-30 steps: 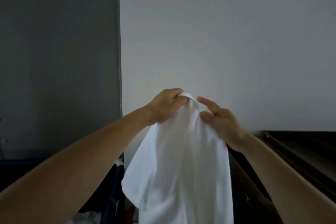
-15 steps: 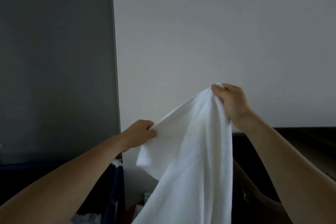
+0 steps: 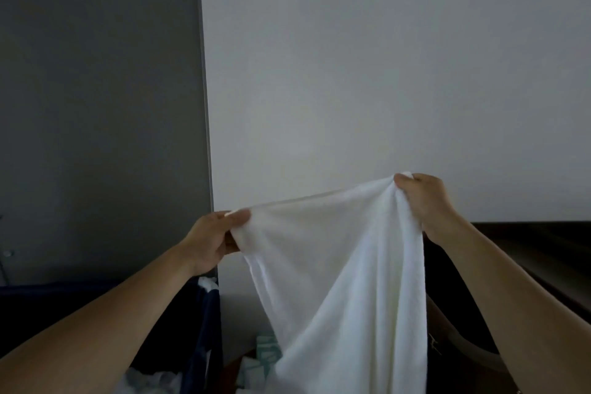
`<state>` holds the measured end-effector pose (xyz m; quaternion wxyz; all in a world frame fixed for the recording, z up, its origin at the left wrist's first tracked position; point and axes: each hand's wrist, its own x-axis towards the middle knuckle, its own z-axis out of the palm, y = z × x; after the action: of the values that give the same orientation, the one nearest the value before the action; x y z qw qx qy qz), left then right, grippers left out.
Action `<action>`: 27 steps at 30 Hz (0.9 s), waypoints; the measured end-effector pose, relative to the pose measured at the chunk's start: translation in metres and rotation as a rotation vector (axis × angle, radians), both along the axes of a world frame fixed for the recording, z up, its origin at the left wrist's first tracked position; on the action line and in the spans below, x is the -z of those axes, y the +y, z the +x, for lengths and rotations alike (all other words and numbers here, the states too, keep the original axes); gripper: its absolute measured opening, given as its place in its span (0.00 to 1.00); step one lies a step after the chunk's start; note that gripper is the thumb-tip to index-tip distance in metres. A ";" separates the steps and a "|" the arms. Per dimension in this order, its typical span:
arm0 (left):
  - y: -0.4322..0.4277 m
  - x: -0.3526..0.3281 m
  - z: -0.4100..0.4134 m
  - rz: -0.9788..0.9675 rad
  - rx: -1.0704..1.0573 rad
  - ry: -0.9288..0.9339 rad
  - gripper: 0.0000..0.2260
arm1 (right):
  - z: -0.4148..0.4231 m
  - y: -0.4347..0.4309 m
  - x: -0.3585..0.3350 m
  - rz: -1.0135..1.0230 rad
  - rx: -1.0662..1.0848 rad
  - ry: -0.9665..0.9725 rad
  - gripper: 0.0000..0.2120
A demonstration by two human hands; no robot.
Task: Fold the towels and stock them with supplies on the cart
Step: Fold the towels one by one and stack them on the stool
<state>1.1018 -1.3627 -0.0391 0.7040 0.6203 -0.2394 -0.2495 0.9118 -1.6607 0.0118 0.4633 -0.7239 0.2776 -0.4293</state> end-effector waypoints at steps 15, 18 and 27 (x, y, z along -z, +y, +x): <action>-0.094 -0.024 -0.087 0.189 0.128 -0.163 0.14 | 0.008 0.094 0.032 -0.399 -0.035 0.250 0.19; -0.088 -0.024 -0.087 0.156 0.184 -0.126 0.13 | 0.008 0.099 0.035 -0.401 -0.029 0.304 0.22; -0.070 -0.026 -0.085 0.194 0.240 -0.202 0.13 | 0.015 0.110 0.041 -0.189 -0.419 0.361 0.12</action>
<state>1.0167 -1.4324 -0.0128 0.5785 0.6741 -0.3559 -0.2902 0.9268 -1.5505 -0.0291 0.4153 -0.8702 0.1587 -0.2124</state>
